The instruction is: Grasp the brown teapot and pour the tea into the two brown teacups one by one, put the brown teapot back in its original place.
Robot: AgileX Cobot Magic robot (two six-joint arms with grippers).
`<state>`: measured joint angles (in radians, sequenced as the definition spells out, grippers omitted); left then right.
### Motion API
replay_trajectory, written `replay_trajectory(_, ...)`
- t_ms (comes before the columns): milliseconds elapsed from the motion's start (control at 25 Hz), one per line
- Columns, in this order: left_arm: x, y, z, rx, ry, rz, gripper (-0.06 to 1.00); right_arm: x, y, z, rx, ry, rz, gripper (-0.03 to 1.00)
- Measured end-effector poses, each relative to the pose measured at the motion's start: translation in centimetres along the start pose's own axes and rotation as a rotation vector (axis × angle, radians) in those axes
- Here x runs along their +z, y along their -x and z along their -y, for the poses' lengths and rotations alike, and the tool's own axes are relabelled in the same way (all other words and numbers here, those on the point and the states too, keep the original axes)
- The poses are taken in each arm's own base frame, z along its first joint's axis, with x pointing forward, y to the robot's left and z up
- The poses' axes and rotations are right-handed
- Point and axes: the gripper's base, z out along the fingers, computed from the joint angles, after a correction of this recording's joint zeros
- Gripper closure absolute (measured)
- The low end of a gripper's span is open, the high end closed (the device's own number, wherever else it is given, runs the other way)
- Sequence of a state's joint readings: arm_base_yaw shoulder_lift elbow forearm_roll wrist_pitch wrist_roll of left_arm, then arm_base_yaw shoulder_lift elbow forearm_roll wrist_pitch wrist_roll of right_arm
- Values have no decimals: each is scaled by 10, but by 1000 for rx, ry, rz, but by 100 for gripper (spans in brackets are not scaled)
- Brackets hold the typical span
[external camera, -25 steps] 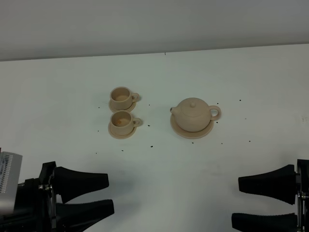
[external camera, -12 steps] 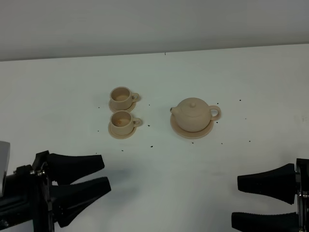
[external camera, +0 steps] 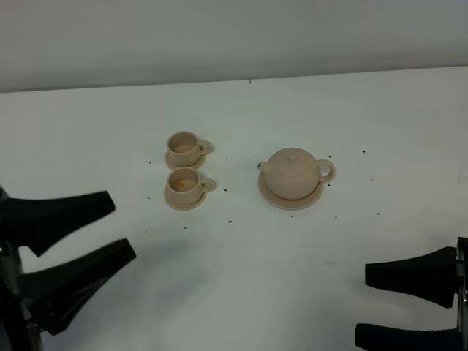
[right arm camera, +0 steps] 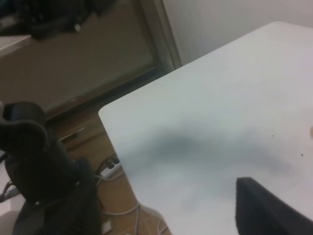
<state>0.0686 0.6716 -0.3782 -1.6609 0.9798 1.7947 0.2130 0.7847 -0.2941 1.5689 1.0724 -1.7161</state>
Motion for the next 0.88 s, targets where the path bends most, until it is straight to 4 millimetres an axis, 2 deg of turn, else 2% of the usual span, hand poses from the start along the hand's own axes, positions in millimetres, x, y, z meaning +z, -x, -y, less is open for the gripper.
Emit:
replay_trajectory(160, -22, 33, 21, 70, 184, -8, 46, -4, 2, -1, -37, -54, 15, 38)
replay_trajectory(280, -39, 40, 38, 80, 287, -78, 48, -6, 4, -4, -33, -74, 29, 38)
replay_trajectory(360, -50, 36, 45, 70, 374, -164, 49, -7, 5, -5, -29, -78, 36, 38)
replay_trajectory(640, -81, 5, 54, -175, 631, -458, 50, -9, 6, -3, -42, -138, 44, 38)
replay_trajectory(800, -95, -12, 58, -258, 707, -656, 50, -10, 6, -1, -19, -157, 44, 38)
replay_trajectory(880, -99, -15, 59, -287, 730, -692, 50, -10, 6, -1, -15, -157, 45, 38)
